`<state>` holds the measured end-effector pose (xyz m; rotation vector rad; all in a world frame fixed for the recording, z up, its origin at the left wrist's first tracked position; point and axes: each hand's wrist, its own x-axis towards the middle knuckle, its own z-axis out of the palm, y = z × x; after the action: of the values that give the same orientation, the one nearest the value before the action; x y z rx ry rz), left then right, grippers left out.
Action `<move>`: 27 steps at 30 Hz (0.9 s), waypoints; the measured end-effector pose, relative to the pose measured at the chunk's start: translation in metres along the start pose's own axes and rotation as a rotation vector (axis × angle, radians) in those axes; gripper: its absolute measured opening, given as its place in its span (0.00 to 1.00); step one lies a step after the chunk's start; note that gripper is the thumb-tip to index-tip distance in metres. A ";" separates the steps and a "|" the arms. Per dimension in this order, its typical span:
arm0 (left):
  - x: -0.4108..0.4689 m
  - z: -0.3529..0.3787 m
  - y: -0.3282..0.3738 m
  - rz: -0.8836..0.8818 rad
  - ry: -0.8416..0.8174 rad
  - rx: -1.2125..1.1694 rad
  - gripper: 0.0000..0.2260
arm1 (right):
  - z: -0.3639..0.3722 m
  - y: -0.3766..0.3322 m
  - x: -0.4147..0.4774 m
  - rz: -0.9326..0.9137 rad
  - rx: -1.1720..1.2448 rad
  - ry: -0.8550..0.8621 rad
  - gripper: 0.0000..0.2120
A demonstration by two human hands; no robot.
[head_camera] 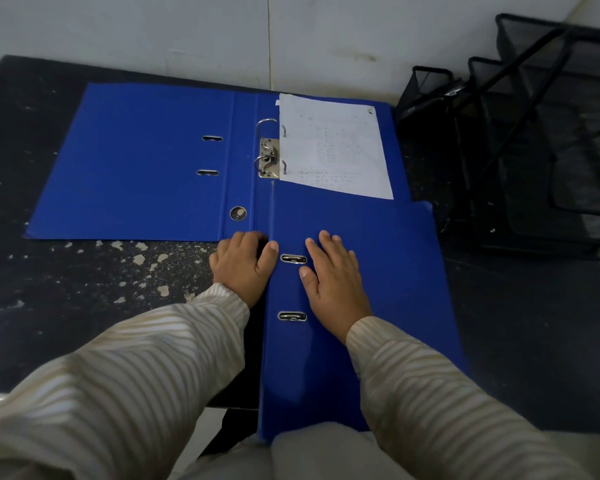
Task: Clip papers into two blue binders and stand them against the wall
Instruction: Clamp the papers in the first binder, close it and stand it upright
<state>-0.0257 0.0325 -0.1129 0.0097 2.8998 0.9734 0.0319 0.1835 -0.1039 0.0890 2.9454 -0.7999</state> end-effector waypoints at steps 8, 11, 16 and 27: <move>-0.020 0.000 0.008 -0.133 -0.052 -0.208 0.19 | 0.017 -0.016 -0.082 0.022 -0.007 0.073 0.22; -0.041 0.002 0.013 -0.106 -0.052 -0.390 0.17 | 0.019 -0.020 -0.092 0.038 -0.022 0.053 0.23; -0.052 0.007 0.019 -0.192 -0.010 -0.313 0.19 | 0.023 -0.024 -0.098 0.069 -0.041 0.051 0.24; -0.052 0.008 0.022 -0.174 0.015 -0.095 0.19 | 0.028 -0.023 -0.095 0.066 -0.032 0.068 0.23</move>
<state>0.0265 0.0530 -0.1017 -0.2520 2.8060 1.0809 0.1265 0.1464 -0.1065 0.2142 2.9998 -0.7549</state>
